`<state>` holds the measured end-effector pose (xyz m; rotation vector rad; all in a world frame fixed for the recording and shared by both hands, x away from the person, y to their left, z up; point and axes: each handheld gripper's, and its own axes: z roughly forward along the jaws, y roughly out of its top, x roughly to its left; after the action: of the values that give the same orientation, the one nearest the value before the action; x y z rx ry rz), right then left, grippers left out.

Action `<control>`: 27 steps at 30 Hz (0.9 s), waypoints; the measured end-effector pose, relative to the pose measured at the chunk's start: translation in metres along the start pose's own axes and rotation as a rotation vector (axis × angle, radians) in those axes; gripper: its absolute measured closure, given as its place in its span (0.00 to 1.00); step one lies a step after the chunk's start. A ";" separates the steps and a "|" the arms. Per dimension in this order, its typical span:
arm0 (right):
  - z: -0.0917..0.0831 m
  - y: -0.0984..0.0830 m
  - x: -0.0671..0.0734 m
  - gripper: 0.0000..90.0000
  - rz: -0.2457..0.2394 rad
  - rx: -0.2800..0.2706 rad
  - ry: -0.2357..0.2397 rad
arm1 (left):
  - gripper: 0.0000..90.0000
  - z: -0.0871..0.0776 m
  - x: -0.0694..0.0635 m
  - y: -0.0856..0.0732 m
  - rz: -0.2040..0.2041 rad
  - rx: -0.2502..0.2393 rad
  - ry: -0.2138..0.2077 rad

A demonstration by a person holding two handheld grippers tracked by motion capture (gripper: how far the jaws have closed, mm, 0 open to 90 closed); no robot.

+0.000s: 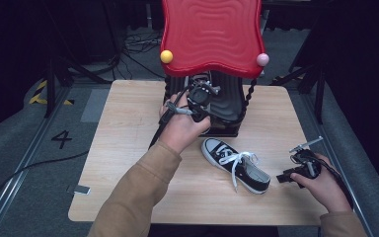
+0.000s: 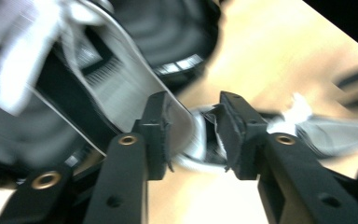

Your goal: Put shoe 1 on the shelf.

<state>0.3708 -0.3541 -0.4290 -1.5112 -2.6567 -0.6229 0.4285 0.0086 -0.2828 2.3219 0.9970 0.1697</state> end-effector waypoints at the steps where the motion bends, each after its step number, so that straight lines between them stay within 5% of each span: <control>1: 0.000 0.000 0.000 0.61 0.001 0.000 -0.001 | 0.75 -0.001 -0.004 -0.004 0.021 0.026 -0.013; 6: 0.002 0.001 0.001 0.61 0.000 0.004 0.003 | 0.84 0.001 -0.010 -0.021 0.079 0.079 -0.033; 12: 0.003 0.001 0.001 0.61 -0.004 0.008 0.005 | 0.97 0.022 -0.010 -0.040 0.085 0.147 -0.045; 27: 0.004 0.001 0.001 0.61 -0.007 0.010 0.002 | 1.00 0.060 0.007 -0.042 0.014 0.118 0.009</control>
<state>0.3720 -0.3511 -0.4317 -1.4989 -2.6609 -0.6105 0.4277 0.0078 -0.3567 2.4370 1.0207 0.1298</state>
